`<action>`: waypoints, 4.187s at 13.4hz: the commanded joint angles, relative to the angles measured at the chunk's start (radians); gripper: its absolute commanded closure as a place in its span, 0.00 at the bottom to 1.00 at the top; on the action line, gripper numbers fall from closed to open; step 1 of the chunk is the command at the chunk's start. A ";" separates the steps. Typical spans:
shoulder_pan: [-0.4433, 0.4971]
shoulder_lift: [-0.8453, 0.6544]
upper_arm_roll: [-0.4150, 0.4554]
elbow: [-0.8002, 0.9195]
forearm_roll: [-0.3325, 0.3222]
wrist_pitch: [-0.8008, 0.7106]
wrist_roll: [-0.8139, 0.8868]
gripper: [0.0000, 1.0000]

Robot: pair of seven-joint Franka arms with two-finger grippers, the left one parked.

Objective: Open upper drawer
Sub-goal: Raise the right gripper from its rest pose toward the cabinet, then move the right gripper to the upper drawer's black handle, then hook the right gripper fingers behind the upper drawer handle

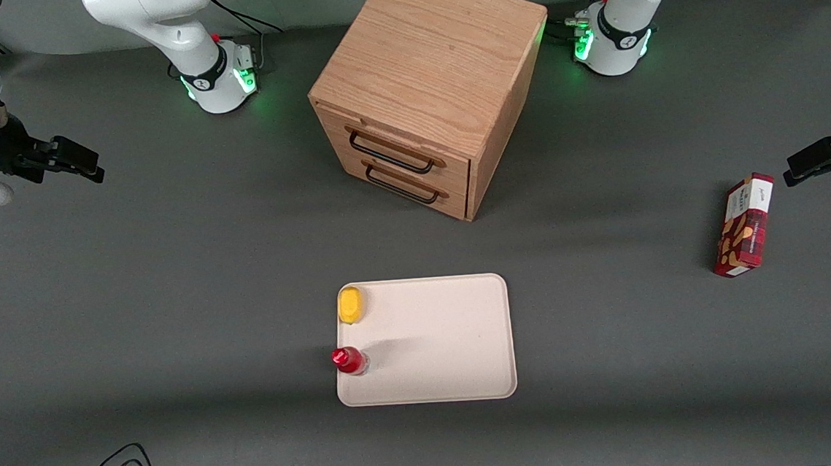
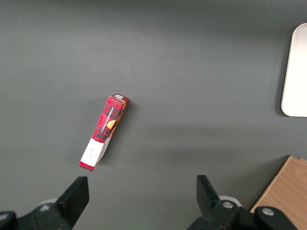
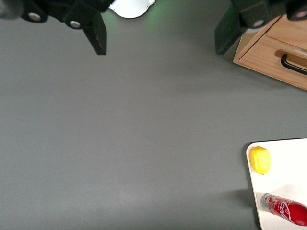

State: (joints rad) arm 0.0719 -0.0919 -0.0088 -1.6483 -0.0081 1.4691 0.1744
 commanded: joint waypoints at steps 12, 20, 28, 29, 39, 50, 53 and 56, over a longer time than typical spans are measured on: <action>0.019 0.026 0.078 0.048 0.103 -0.035 -0.081 0.00; 0.017 0.127 0.233 0.140 0.232 -0.047 -0.237 0.00; 0.022 0.377 0.458 0.163 0.274 0.022 -0.472 0.00; 0.023 0.408 0.490 0.163 0.267 0.036 -0.472 0.00; 0.108 0.584 0.581 0.147 0.203 0.237 -0.340 0.00; 0.117 0.647 0.598 0.140 0.120 0.307 -0.334 0.00; 0.105 0.655 0.589 0.154 0.119 0.312 -0.335 0.00; 0.098 0.656 0.581 0.177 0.102 0.312 -0.337 0.00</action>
State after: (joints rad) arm 0.1693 0.5435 0.5714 -1.5198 0.1246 1.7843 -0.1881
